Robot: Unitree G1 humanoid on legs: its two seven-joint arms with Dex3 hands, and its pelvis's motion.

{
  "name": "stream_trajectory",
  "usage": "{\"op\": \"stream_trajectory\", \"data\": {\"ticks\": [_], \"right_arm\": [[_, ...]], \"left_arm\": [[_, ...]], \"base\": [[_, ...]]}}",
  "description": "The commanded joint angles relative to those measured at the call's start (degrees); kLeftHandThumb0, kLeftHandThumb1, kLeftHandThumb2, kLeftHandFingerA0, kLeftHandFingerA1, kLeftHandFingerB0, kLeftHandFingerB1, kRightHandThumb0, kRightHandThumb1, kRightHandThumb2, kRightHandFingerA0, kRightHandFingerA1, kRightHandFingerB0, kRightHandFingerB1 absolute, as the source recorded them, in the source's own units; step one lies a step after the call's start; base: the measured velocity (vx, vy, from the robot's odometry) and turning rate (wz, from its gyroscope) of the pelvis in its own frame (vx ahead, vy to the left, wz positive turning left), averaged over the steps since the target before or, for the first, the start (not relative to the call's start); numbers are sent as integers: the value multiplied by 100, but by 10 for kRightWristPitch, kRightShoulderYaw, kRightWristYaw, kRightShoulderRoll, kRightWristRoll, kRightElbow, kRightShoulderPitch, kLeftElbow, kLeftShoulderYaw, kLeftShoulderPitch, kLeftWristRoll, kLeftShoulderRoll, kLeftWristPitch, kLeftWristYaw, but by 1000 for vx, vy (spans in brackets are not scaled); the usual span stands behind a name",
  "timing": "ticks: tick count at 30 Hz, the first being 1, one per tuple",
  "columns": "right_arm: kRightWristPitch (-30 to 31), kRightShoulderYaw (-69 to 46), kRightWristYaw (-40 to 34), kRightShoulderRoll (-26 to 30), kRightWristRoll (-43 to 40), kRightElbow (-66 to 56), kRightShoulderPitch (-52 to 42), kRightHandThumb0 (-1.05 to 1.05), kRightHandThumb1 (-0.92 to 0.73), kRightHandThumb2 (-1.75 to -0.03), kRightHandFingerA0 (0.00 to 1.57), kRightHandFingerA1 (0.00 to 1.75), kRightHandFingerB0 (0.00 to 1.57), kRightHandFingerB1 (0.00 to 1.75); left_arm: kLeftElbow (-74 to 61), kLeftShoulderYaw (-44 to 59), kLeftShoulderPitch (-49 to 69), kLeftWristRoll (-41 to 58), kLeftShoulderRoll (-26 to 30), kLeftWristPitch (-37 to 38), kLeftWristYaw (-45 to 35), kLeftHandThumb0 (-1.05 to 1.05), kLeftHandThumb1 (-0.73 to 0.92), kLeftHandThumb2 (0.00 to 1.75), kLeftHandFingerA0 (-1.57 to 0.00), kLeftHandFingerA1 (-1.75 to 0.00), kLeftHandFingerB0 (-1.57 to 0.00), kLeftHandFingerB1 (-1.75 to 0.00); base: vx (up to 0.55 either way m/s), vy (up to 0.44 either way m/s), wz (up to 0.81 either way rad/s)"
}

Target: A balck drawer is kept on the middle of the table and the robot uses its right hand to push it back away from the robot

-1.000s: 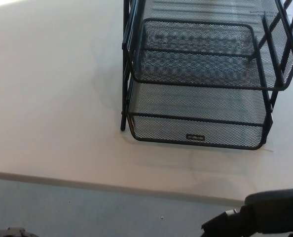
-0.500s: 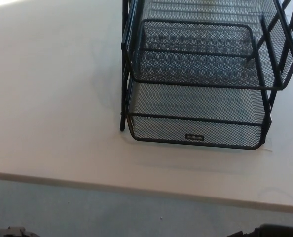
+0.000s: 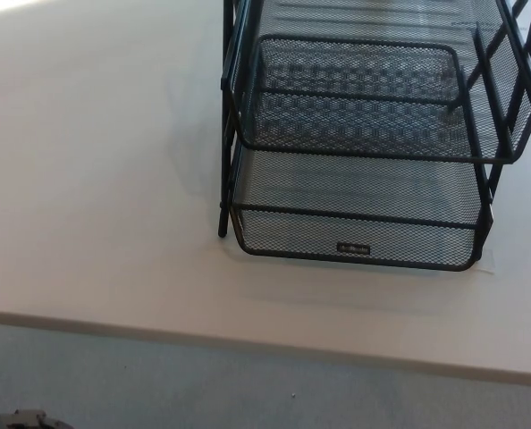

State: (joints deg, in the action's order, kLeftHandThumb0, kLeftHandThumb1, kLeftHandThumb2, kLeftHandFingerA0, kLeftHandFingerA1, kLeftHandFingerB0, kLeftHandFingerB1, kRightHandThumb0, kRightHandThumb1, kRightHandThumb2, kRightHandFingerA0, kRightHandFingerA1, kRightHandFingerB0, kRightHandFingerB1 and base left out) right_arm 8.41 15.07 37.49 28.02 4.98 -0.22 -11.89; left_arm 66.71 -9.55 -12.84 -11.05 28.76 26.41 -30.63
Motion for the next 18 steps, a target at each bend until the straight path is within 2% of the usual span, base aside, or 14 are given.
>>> {"op": "stream_trajectory", "data": {"ticks": [1,6,8,11,17,18], "right_arm": [[-116,3,-234,-34,117,184,1,-60,-78,-65,50,39,46,36],[-115,22,-223,-27,129,214,19,-57,-80,-64,50,39,46,36],[-124,25,-225,-27,131,224,22,-60,-76,-66,49,40,43,36],[-137,30,-230,-25,134,236,28,-59,-81,-65,50,39,45,36],[-148,41,-240,-22,144,251,29,-58,-82,-65,50,39,44,35],[-151,43,-239,-22,145,254,31,-55,-66,-104,47,58,27,47]], "left_arm": [[4,9,3,3,11,1,-5,-60,57,93,-40,-53,-25,-45],[4,5,2,-2,12,-2,-2,-67,59,93,-39,-51,-25,-43],[5,6,1,-2,12,-3,-3,-67,59,93,-39,-51,-25,-43],[9,7,-1,0,10,-2,-5,-60,56,93,-40,-53,-24,-44],[6,4,4,-3,10,-3,-3,-62,57,93,-40,-53,-24,-44],[4,3,6,-5,11,1,-1,-61,58,93,-39,-53,-24,-44]], "base": [[0,0,0],[0,0,0],[0,0,0],[0,0,0],[0,0,0],[0,0,0]]}}
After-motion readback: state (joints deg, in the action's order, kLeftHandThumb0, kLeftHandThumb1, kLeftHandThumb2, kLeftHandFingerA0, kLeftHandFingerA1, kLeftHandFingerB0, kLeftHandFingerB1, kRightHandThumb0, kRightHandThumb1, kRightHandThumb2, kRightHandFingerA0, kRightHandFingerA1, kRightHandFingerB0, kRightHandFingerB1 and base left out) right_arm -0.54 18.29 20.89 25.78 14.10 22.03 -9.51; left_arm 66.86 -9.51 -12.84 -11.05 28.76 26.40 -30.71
